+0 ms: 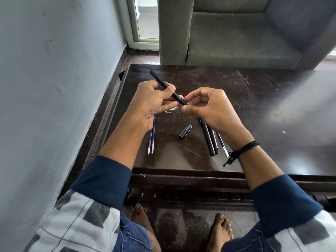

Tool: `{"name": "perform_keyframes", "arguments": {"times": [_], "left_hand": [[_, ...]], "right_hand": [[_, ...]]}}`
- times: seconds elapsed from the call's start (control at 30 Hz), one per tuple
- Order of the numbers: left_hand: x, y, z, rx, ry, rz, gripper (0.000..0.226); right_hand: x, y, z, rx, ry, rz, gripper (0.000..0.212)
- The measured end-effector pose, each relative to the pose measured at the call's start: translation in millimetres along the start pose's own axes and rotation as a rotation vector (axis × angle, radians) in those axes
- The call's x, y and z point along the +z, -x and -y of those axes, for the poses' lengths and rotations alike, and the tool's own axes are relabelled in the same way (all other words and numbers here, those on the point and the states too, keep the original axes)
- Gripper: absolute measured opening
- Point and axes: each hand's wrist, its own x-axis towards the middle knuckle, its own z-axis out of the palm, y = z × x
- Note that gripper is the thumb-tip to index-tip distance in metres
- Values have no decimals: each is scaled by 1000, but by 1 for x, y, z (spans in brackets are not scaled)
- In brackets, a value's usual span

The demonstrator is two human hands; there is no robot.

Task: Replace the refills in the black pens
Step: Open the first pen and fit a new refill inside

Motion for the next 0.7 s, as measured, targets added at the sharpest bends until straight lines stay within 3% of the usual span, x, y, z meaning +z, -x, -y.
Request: {"name": "perform_keyframes", "arguments": {"times": [0.1,0.37,0.5,0.7], "left_hand": [[1,1,0,1,8,-3,8],[0,-1,-1,-9,21,-18,6],[1,1,-1,-11,29,-20,7],[3,1,-1,-16,24,-22,11]], "right_hand": [[1,-1,-1,14,52,-15,22],[2,0,1,33,9,-6,7],[2,1,1,24,22,-11,19],[3,-1,0,55,10,-21,10]]}}
